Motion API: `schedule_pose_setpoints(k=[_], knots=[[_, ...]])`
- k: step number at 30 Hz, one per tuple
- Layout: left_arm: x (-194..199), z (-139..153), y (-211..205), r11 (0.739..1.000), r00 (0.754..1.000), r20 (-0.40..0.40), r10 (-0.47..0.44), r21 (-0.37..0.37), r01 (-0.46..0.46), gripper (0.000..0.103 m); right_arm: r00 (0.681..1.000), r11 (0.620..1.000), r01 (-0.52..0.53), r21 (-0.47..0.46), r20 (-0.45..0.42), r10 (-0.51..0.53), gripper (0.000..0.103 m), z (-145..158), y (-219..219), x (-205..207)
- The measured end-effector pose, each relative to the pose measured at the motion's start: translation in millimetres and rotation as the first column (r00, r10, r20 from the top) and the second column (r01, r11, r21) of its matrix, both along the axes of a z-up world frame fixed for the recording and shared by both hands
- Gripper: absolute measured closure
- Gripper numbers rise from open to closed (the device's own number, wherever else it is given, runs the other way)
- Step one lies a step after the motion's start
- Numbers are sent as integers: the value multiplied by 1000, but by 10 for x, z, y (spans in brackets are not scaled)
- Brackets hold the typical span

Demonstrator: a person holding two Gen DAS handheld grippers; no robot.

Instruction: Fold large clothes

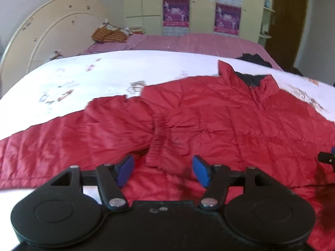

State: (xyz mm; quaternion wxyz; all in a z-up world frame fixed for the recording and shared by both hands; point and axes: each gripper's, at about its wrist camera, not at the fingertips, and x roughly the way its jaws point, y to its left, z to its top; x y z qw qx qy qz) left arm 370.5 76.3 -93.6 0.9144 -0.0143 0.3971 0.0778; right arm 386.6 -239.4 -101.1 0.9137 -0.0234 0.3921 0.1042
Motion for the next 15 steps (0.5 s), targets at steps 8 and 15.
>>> schedule_pose_setpoints(k=[8, 15], knots=[[-433, 187, 467, 993, 994, 14, 108, -48, -107, 33, 996, 993, -87, 78, 1, 88, 48, 90, 438, -19], [-695, 97, 1214, 954, 966, -14, 258, -154, -257, 32, 992, 987, -123, 104, 1, 124, 48, 155, 926, -78]])
